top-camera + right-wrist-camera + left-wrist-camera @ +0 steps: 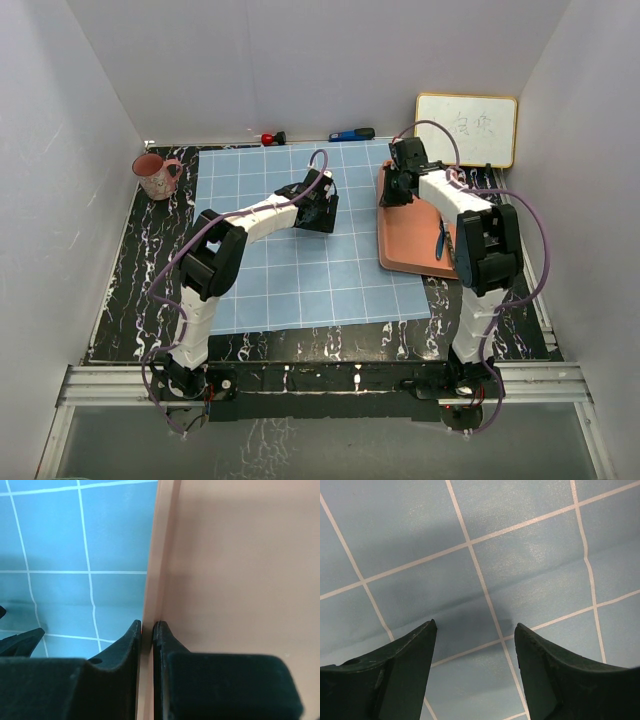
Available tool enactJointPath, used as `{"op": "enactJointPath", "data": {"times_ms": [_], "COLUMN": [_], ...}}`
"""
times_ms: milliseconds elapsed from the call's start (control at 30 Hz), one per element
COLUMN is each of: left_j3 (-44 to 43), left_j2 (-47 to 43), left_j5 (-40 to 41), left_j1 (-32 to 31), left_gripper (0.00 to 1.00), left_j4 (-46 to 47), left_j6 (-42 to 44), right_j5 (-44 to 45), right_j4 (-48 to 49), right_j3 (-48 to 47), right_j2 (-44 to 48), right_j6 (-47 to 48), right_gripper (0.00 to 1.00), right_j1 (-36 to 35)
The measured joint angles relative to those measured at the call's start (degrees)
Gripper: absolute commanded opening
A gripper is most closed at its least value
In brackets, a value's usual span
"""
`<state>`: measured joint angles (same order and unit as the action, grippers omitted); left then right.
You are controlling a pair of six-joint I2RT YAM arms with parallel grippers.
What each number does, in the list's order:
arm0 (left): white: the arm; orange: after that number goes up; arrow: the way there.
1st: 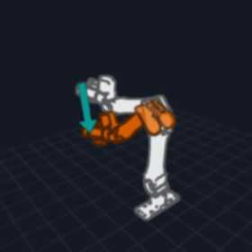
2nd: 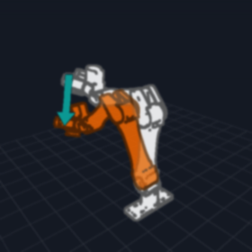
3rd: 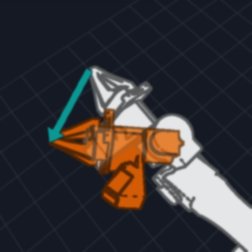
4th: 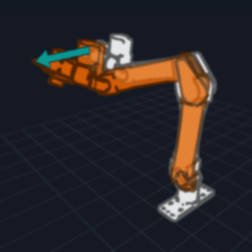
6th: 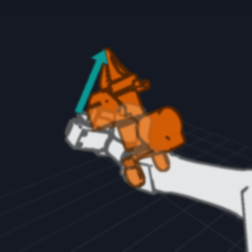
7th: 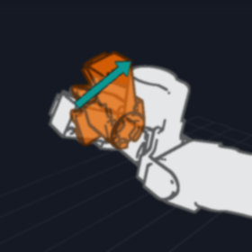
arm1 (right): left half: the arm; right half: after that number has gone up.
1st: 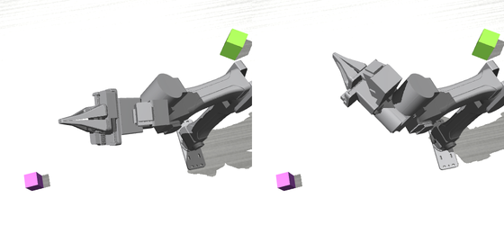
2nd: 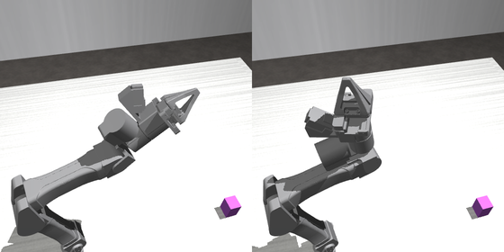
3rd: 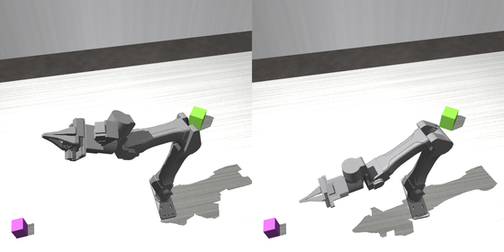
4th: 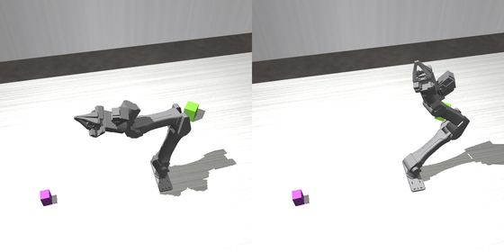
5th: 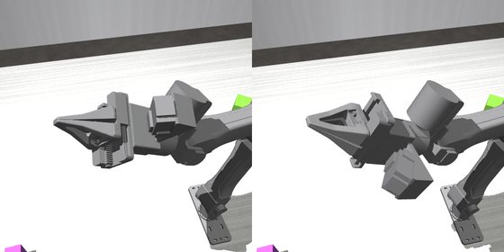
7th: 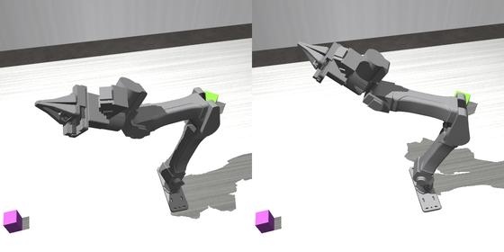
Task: Set the dinner table for one person
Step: Place the plate on the napkin.
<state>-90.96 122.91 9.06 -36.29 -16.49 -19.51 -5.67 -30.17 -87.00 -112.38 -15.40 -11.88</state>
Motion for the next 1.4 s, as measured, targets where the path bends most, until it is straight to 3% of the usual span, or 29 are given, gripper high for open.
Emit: {"op": "enactJointPath", "data": {"times_ms": [500, 667, 767, 1167, 1400], "left_j3": [0.92, 1.01, 1.01, 1.92, 0.42], "left_j2": [-0.2, -0.55, -0.7, -1.79, -3.76], "left_j5": [0.0, 0.0, -0.02, -0.44, -2.36], "left_j1": [0.5, 0.57, 0.57, 0.92, 1.97], "left_gripper": [0.63, 0.63, 0.63, 0.64, 0.65], "left_j4": [0.22, 0.2, 0.22, 0.59, 2.08], "left_j6": [0.0, 0.0, 0.0, 0.13, 1.4], "right_j5": [-0.28, 0.98, 1.22, 6.75, 14.71], "right_j4": [-0.94, -1.29, -0.85, -0.09, -0.04], "right_j3": [-6.16, -8.17, -8.22, -8.24, -8.57], "right_j2": [-6.99, -9.79, -10.29, -9.62, -3.37], "right_j6": [-0.22, -0.55, -1.4, -4.02, -5.92], "right_gripper": [0.0, 0.26, 0.33, 0.39, 0.38], "right_j1": [-6.38, -7.69, -7.74, -7.74, -7.72]}}
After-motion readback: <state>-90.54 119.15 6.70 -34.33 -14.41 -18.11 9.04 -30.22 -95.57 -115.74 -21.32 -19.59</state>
